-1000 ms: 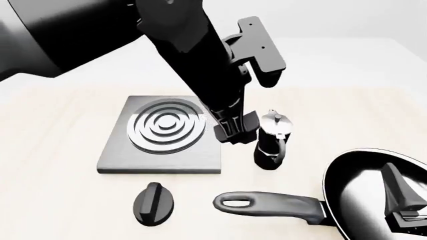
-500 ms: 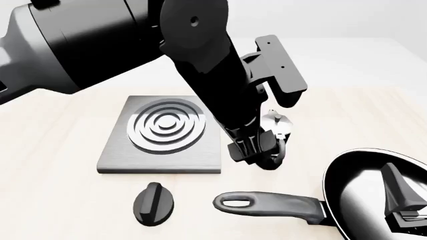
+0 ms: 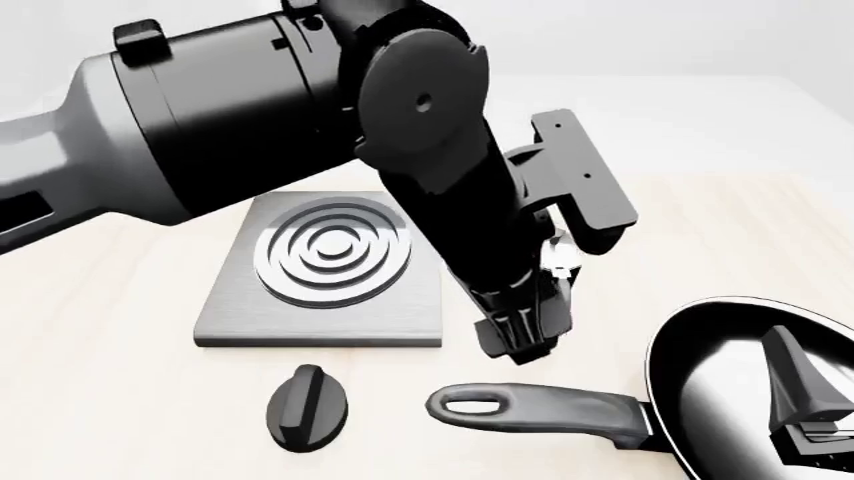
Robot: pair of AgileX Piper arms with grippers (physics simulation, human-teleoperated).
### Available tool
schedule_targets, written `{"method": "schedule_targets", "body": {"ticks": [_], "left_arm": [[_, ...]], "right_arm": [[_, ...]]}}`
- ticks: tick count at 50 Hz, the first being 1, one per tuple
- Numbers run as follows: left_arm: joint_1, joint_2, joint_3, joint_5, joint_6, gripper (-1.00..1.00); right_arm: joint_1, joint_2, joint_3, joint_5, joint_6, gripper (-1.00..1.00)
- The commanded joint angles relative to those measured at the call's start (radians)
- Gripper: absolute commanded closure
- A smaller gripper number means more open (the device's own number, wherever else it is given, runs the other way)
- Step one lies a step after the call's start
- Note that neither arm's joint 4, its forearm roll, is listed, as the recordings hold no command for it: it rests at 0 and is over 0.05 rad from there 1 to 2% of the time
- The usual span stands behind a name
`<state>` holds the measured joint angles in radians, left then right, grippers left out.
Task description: Put the frying pan on the stove.
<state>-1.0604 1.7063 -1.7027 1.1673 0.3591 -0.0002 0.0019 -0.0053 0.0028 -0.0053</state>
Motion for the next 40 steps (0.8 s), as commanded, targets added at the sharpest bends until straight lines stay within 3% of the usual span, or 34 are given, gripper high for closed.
{"method": "schedule_targets", "body": {"ticks": [1,19,23,40], "left_arm": [[-0.012,0.012,0.055,-0.055,-0.01,-1.0],[-0.056,0.02,0.144,-0.161,-0.054,-1.0],[-0.035,0.041,0.155,-0.177,-0.031,-1.0],[-0.036,0.047,0.207,-0.242,-0.052,-1.0]], "right_arm": [[0.0,0.0,0.0,0.0,0.0,-1.0],[-0.002,0.0,-0.001,0.001,0.0,-1.0],[-0.002,0.0,-0.001,0.0,0.0,-1.0],[-0.002,0.0,0.0,0.0,0.0,-1.0]]}}
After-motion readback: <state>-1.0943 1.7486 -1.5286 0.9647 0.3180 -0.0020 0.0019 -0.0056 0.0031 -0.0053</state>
